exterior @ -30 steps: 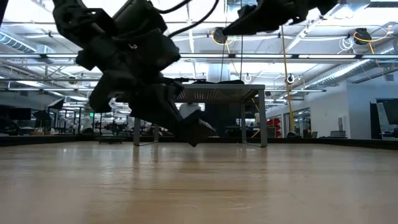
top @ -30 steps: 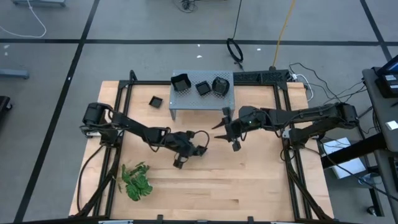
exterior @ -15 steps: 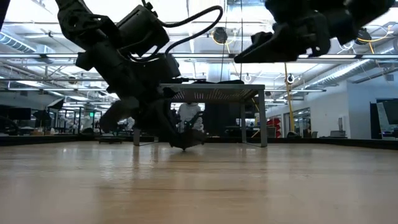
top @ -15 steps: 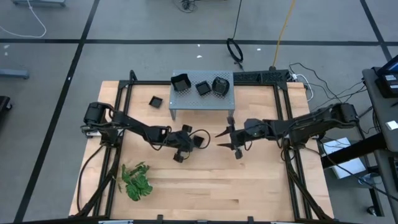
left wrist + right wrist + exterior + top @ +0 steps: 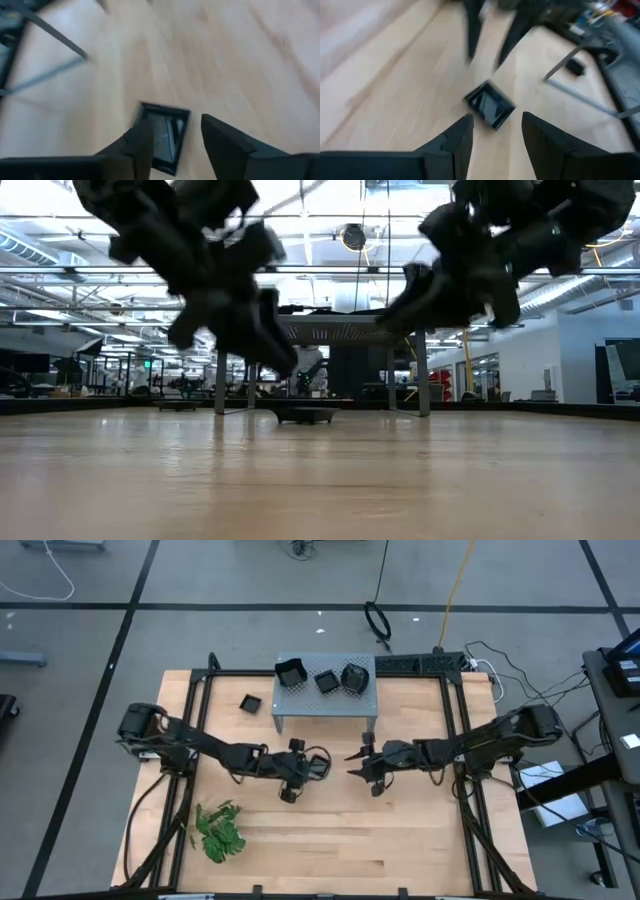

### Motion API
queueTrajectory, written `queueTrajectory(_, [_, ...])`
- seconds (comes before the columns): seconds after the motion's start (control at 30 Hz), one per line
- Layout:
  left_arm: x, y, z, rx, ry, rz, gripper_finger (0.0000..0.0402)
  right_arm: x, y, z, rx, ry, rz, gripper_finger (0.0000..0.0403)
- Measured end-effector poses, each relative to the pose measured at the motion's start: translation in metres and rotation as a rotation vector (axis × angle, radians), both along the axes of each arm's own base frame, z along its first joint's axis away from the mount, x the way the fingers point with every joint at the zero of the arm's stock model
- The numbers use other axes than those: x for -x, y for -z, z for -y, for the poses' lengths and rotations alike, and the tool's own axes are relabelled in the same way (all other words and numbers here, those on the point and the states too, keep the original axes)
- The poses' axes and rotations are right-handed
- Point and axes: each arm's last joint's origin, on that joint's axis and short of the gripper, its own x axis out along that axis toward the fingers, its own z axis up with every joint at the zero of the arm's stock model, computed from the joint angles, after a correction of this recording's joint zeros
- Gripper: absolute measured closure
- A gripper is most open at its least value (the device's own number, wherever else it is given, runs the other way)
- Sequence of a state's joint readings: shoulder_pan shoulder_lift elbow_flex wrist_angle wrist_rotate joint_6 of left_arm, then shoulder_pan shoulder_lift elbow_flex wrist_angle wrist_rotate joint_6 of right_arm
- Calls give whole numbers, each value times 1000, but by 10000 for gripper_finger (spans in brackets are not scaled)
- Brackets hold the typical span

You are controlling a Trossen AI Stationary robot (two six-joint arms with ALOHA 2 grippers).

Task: Pick & Place Mini shaped plates
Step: Stack the black square plate on top of the black square plates on the shelf

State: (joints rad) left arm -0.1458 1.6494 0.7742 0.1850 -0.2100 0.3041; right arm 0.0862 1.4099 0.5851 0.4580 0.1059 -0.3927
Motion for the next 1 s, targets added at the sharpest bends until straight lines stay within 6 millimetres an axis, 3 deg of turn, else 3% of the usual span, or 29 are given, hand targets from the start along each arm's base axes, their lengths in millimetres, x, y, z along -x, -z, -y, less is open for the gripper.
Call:
queueTrajectory(0.17, [15,-47,7,53,-83,171,218,-21,19,-2,141,-69,-82,248])
queueTrajectory(0.5, [61,-127,8,306,-236,484,235,-73,56,11,393,-212,-202,248])
queueTrajectory(0.67, [79,-148,7,385,-232,571,245,-89,63,11,443,-258,-275,248])
queueTrajectory(0.8, [87,-157,5,394,-225,611,251,-90,63,11,449,-262,-280,253])
queueTrajectory(1.0, [89,-160,3,386,-276,637,254,-89,64,14,405,-252,-293,318])
